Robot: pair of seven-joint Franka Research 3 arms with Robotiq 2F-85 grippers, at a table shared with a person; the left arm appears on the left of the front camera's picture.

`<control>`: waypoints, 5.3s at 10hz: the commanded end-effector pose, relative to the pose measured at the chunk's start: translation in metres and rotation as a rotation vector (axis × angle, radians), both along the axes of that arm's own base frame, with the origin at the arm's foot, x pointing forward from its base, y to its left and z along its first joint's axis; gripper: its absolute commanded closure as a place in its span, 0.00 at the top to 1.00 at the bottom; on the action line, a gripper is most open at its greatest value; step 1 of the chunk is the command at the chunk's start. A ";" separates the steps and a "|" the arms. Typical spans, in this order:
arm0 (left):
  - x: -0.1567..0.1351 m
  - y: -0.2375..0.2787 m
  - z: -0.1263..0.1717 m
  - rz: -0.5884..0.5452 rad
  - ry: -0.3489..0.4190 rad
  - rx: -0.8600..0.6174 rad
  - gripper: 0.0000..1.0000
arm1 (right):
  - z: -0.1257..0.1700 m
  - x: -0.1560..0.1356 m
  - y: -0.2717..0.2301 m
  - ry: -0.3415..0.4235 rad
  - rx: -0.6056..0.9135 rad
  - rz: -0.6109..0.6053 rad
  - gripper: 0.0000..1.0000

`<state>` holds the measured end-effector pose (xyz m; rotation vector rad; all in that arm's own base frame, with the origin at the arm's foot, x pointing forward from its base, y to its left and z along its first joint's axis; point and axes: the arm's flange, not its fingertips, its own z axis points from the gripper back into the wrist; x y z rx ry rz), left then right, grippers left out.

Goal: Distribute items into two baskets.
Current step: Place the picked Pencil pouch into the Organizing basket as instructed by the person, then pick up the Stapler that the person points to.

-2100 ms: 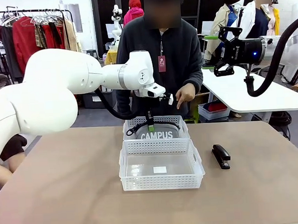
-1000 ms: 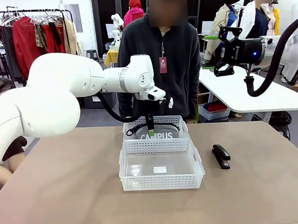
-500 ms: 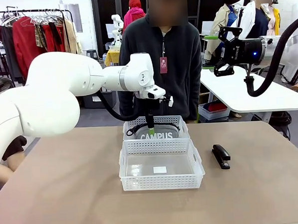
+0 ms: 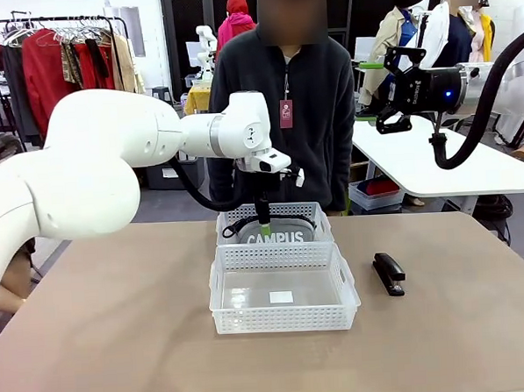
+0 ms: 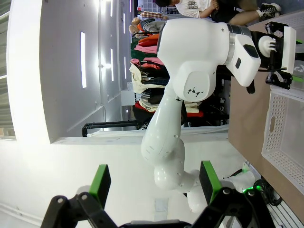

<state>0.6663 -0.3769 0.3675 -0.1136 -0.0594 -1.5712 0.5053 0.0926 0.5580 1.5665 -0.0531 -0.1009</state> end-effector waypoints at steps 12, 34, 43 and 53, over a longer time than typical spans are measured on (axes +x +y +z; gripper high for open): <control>-0.005 0.004 0.047 0.140 0.088 -0.046 1.00 | 0.001 -0.001 -0.001 -0.005 -0.004 0.001 1.00; -0.074 0.190 0.216 1.132 0.739 -0.514 1.00 | 0.001 -0.001 -0.001 -0.005 -0.004 0.001 1.00; -0.118 0.338 0.245 1.178 0.943 -1.085 1.00 | 0.001 -0.001 -0.001 -0.005 -0.004 0.001 1.00; -0.100 0.336 0.230 1.126 1.146 -1.105 1.00 | 0.001 -0.001 -0.001 -0.005 -0.004 0.001 1.00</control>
